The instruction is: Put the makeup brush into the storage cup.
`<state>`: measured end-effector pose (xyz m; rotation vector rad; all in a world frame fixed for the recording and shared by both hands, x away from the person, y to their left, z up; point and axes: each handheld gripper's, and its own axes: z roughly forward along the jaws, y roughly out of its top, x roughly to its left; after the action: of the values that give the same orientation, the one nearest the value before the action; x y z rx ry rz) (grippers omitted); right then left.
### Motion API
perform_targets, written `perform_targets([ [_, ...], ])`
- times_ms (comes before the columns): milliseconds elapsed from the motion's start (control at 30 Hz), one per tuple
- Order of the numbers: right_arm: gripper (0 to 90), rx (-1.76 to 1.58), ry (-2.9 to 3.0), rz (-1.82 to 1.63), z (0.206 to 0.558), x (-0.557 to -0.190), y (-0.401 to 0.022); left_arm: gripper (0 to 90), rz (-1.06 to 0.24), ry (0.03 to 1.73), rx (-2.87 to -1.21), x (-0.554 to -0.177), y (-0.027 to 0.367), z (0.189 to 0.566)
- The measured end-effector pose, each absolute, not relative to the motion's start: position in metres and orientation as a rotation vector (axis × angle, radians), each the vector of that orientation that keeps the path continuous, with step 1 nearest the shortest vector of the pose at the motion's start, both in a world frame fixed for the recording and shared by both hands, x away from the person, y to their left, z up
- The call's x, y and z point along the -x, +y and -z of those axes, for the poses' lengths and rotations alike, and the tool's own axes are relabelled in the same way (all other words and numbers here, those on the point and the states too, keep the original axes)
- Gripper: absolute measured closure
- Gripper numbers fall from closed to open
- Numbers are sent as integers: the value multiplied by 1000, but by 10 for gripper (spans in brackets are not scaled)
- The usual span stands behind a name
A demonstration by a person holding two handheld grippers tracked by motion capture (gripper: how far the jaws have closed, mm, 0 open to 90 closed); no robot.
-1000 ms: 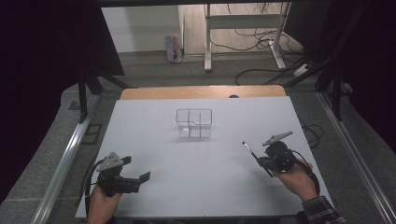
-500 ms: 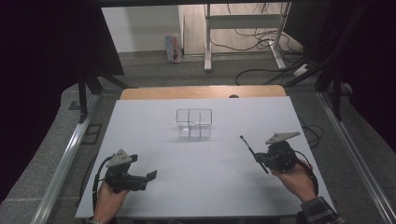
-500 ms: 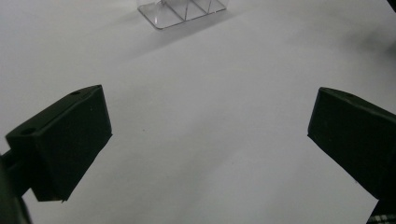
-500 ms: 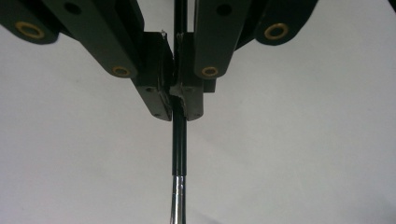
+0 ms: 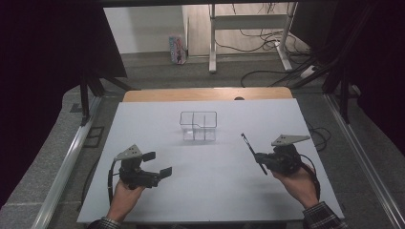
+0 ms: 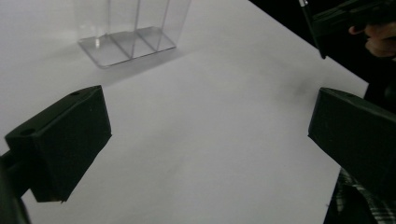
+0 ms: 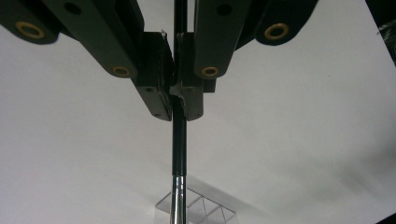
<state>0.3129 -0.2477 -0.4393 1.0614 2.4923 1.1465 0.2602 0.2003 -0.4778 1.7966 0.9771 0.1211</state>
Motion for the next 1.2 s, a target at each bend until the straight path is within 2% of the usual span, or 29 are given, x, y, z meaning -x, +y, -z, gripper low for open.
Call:
perform_targets([
  [1200,832,-973,2494,-1342,437,-304,-198,0,85,799,-1724,-306,122,472],
])
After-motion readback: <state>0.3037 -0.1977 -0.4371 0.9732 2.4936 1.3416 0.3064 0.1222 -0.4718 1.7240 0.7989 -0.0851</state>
